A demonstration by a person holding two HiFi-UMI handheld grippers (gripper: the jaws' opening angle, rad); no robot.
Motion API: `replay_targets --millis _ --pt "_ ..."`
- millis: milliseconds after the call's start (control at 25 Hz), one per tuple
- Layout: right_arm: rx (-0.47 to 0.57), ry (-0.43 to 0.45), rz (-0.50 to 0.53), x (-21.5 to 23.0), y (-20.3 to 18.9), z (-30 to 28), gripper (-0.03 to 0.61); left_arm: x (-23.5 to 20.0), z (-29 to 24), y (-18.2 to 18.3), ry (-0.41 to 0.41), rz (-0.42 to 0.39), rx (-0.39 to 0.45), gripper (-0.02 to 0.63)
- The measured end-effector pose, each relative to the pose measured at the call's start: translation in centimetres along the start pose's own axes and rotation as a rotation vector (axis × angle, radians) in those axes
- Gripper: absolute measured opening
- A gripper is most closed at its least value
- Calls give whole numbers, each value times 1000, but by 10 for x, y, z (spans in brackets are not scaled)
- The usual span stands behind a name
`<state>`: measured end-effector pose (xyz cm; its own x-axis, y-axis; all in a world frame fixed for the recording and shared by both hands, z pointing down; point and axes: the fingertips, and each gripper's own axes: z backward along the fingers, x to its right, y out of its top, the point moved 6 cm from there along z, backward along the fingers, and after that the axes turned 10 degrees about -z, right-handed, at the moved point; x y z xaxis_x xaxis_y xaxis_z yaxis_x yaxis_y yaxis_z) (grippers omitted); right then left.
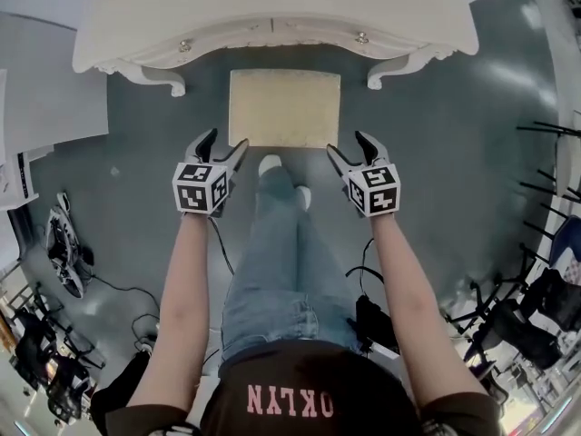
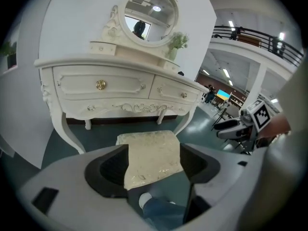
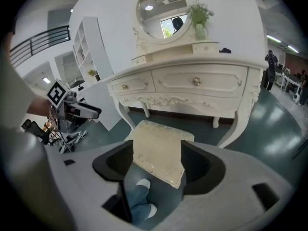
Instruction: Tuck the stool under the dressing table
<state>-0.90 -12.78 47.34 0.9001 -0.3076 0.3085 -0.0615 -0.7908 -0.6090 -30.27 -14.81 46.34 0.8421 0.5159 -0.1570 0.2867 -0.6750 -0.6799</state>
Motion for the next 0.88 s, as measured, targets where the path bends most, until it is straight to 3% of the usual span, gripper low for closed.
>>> replay_targets --millis 120,320,560,880 --pt "-48 0 -33 10 -28 -18 295 0 -18 -30 -2 6 -53 331" --pt "-128 -1 -63 23 -72 -52 315 -7 -44 -71 -7 -19 -133 333" --pt "-185 -40 -177 50 -118 -87 319 -12 -82 -120 -37 -81 -246 331" --pt "-272 -81 -142 64 -170 -125 319 -18 -117 -169 -41 -106 -326 331"
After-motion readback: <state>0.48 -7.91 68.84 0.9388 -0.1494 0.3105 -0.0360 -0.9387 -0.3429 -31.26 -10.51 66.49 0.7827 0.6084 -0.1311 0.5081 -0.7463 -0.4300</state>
